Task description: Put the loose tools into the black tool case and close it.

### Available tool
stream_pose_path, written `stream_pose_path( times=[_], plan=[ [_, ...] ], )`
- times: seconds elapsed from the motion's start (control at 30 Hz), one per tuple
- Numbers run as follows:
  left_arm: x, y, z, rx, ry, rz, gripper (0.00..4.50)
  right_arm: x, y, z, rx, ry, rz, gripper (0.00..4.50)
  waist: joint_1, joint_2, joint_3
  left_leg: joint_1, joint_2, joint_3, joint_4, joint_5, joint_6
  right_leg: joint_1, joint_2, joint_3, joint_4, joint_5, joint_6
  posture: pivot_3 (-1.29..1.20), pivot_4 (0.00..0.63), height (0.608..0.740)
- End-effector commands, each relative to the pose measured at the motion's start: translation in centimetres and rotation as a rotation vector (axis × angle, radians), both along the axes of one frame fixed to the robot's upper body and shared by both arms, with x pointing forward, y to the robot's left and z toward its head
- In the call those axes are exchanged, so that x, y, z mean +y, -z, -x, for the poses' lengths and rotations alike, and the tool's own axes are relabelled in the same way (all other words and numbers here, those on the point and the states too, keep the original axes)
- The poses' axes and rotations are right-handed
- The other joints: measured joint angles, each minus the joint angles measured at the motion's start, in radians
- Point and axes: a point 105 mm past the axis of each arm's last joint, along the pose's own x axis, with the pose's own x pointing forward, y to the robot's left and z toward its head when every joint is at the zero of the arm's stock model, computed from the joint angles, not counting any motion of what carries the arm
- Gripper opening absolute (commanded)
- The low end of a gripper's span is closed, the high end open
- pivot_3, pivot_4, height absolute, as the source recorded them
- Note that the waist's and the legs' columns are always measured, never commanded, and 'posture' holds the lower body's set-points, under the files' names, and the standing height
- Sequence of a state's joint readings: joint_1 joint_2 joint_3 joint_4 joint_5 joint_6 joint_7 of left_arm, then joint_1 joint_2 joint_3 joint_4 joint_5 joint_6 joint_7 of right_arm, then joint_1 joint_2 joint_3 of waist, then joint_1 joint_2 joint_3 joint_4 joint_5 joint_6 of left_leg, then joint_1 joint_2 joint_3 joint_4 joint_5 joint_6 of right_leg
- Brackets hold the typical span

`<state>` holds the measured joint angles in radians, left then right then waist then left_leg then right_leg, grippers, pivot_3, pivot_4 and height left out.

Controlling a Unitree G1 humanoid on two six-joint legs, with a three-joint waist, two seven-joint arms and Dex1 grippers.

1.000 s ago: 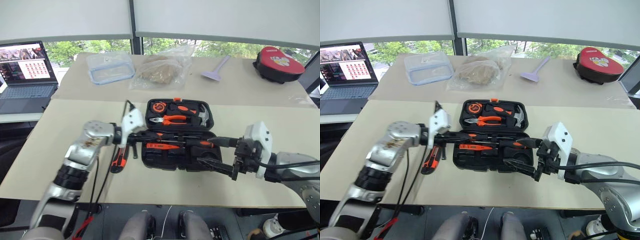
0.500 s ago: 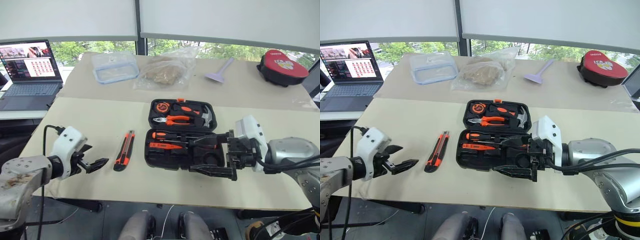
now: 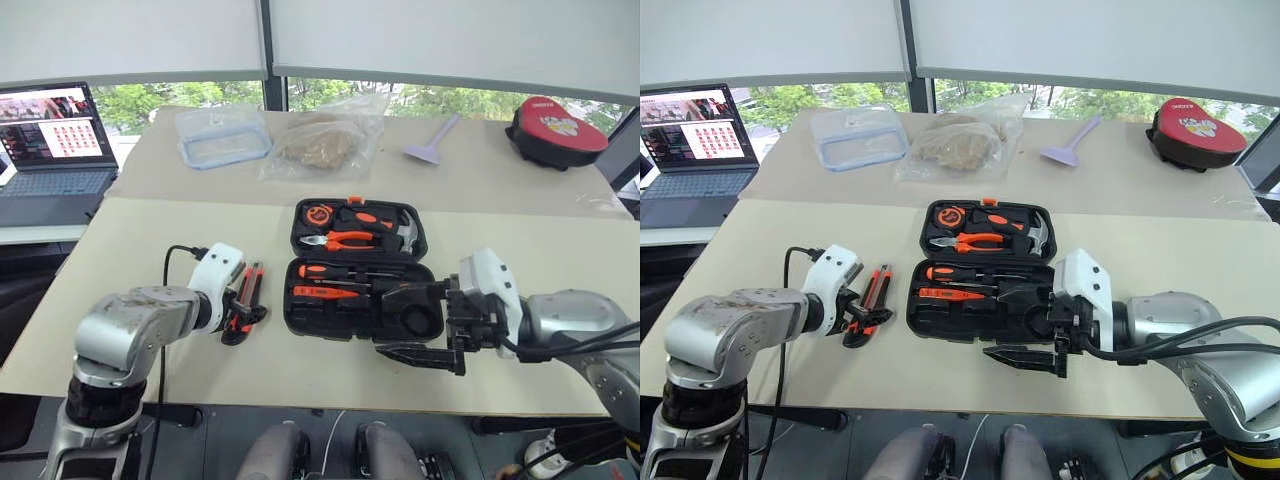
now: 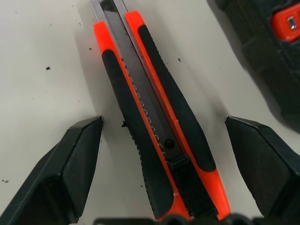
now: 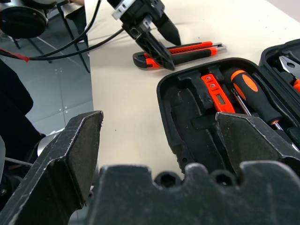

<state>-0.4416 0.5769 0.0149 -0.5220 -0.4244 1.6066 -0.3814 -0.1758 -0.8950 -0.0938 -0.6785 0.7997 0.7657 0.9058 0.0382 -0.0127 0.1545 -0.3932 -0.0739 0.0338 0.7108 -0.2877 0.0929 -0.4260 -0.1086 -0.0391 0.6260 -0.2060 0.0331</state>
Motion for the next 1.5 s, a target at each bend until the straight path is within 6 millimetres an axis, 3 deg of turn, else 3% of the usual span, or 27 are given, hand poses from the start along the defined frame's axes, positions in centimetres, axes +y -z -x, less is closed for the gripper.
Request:
stream_pose_path(
  times=[0.03,0.07,0.27,0.37,0.47,0.57,0.7,0.8,0.97,1.3,1.5],
  plan=[
    [0.6,1.1,0.2,0.059,-0.021,-0.018,3.93,-0.1,-1.0,0.0,-0.072,0.029,-0.020,4.50,0.002,0.000,0.000,0.002,0.000,0.000,0.000,0.000,0.000,0.002,0.000,0.000,0.000,-0.001,0.000,0.00,0.150,0.728],
    [0.7,1.2,0.2,0.062,-0.021,-0.019,3.76,-0.1,-0.9,0.0,-0.071,0.033,-0.020,4.50,0.002,0.000,0.000,0.004,0.000,0.000,-0.001,0.000,0.000,0.002,-0.001,0.000,-0.001,-0.001,0.000,0.00,0.150,0.728],
    [2.6,1.0,0.0,0.058,-0.076,-0.026,1.63,-0.5,-0.7,0.3,-0.075,0.062,-0.015,4.50,0.000,0.000,0.000,0.005,0.000,0.000,-0.002,-0.001,-0.001,0.002,0.000,0.001,0.000,-0.001,0.000,0.00,0.150,0.728],
    [4.1,-2.1,-2.1,-0.113,0.020,-0.039,1.63,-0.9,-0.9,0.7,-0.045,0.075,-0.027,4.50,-0.003,0.000,0.000,0.005,0.000,0.000,-0.002,-0.001,-0.001,0.002,0.000,0.001,0.000,-0.001,0.000,0.00,0.150,0.728],
    [3.6,-5.5,-3.3,-0.264,0.232,-0.032,1.63,-1.2,-1.0,1.6,0.039,0.064,-0.057,4.50,-0.003,0.000,0.002,0.003,0.001,0.000,-0.003,0.000,-0.004,0.001,0.000,0.000,0.000,-0.003,-0.003,0.00,0.150,0.728],
    [0.3,-8.6,-2.1,-0.332,0.710,-0.056,1.63,-1.9,-0.7,1.7,0.013,0.093,-0.006,4.50,0.010,-0.001,0.003,0.002,0.001,-0.001,-0.004,0.000,-0.004,0.000,-0.002,-0.002,-0.003,-0.003,-0.004,0.00,0.150,0.728],
    [-4.3,-10.5,-3.4,-0.354,0.980,-0.004,1.63,-2.5,-0.6,1.7,0.002,0.114,-0.001,4.50,0.025,-0.001,0.003,0.003,0.001,-0.001,-0.004,-0.001,-0.003,0.003,-0.003,-0.003,-0.011,-0.001,-0.002,0.00,0.150,0.728],
    [-7.8,-9.5,-2.9,-0.298,1.152,0.009,1.63,-2.6,-0.5,1.5,-0.006,0.142,-0.003,4.50,0.020,-0.001,0.003,0.001,0.001,0.001,-0.004,-0.001,0.000,0.005,-0.002,-0.002,-0.013,0.002,0.000,0.00,0.150,0.728],
    [-11.4,-7.1,-2.0,-0.181,1.296,-0.026,1.63,-2.6,-0.1,1.6,-0.012,0.170,-0.006,4.50,-0.006,-0.001,0.003,-0.006,0.002,0.000,-0.002,0.005,0.011,-0.001,0.001,-0.002,-0.011,0.001,0.000,0.00,0.150,0.728],
    [-11.2,-2.4,-1.0,0.041,1.284,-0.168,1.63,-2.8,0.4,1.8,-0.032,0.235,-0.010,4.50,-0.001,-0.001,0.003,-0.010,0.003,0.000,0.002,0.003,0.014,-0.002,0.000,-0.001,-0.010,0.001,0.000,0.00,0.150,0.728],
    [-11.8,-1.8,-1.0,0.031,1.285,-0.176,1.63,-2.8,0.3,1.5,-0.042,0.250,-0.017,4.50,0.002,-0.001,0.003,-0.009,0.003,0.000,0.002,0.003,0.014,-0.001,-0.001,0.000,-0.010,0.001,0.000,0.00,0.150,0.728]
  ],
)
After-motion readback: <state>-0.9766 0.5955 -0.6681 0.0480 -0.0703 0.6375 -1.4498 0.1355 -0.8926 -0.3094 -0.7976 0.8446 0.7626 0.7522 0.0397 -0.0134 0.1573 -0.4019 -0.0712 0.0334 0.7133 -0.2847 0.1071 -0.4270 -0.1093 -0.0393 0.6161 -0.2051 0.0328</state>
